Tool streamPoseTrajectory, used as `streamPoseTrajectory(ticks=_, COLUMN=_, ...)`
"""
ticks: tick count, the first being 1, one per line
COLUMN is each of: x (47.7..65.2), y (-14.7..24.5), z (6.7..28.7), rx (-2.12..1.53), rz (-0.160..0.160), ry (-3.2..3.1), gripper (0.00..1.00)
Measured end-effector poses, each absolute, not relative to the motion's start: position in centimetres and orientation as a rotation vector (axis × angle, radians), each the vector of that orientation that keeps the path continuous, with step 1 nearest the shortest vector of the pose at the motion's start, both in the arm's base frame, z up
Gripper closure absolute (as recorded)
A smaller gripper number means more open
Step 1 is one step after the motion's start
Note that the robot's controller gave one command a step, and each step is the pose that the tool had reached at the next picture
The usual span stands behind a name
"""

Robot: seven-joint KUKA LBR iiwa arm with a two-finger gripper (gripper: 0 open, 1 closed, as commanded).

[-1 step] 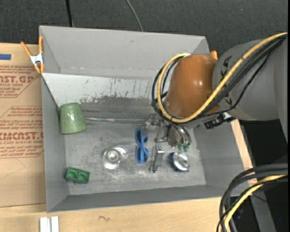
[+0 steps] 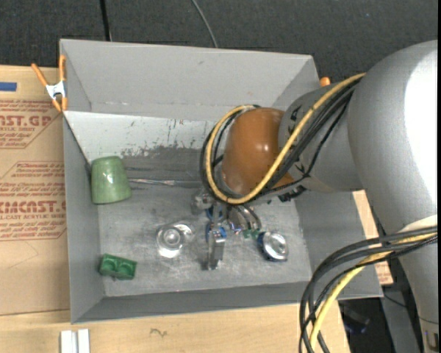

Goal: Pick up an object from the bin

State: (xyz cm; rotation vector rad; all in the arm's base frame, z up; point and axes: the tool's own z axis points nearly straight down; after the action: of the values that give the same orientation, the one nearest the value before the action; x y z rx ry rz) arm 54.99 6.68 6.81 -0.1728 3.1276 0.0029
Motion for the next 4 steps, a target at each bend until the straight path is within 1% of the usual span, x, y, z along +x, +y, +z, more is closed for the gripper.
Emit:
streamPoseTrajectory(ticks=1, x=52.1, y=11.0, z=7.2, rx=-0.21, rz=0.004, ry=3.127, gripper=0.0)
streamPoseTrajectory(ticks=2, x=52.2, y=10.8, z=7.1, rx=-0.206, rz=0.003, ry=3.129, gripper=1.0)
streamPoseTrajectory(ticks=3, x=52.0, y=10.8, z=7.0, rx=-0.208, rz=0.002, ry=3.135, gripper=0.0)
streamPoseTrajectory(ticks=4, x=49.6, y=16.0, z=7.3, rx=-0.552, rz=0.001, ry=3.076, gripper=0.0)
